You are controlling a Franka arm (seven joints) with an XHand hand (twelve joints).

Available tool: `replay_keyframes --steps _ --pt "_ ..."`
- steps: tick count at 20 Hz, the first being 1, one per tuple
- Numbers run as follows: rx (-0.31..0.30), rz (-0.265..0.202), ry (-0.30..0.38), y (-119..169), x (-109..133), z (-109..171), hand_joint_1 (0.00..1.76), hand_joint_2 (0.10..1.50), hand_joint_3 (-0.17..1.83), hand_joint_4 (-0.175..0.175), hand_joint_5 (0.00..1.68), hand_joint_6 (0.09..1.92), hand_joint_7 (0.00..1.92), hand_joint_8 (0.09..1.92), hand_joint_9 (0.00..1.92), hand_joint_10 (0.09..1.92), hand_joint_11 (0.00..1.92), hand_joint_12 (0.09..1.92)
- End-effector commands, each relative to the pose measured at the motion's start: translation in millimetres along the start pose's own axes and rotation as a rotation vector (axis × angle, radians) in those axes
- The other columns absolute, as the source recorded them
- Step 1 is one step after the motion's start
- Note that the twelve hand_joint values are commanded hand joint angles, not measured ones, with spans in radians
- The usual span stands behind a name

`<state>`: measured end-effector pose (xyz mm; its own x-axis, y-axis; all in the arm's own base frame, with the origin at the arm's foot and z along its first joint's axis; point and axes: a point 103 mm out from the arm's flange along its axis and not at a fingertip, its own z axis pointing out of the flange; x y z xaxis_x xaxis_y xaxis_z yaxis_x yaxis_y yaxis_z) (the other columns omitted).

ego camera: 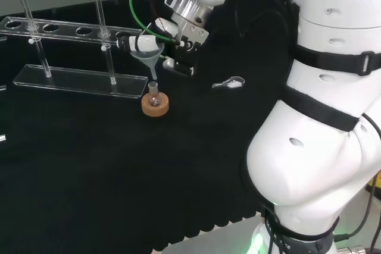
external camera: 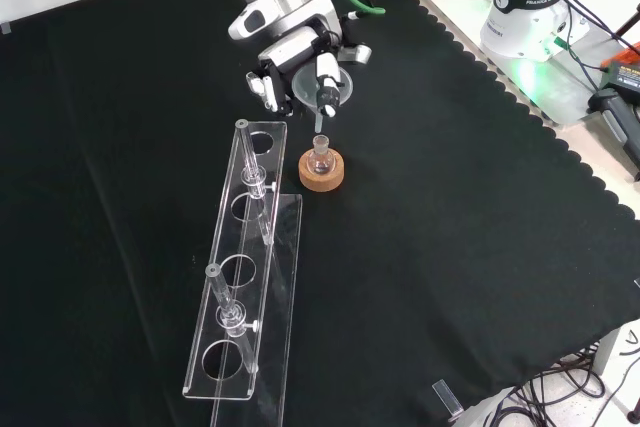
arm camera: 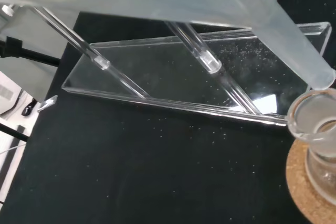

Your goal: Place the funnel on the round-bottom flask.

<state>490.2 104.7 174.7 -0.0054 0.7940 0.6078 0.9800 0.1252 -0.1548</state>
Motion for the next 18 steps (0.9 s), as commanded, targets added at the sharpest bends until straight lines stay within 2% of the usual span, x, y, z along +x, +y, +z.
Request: replay_keyframes --steps 1,18 --pt "0.007 -0.01 0.036 1.6 1.5 6.0 1.09 0.68 0.86 0.175 1.49 1.37 1.92 1.15 1.92 1.36 1.92 1.25" --pt "0.071 0.018 0.138 4.1 -21.3 34.0 1.09 0.68 0.87 0.175 1.49 1.37 1.92 1.16 1.92 1.36 1.92 1.25"
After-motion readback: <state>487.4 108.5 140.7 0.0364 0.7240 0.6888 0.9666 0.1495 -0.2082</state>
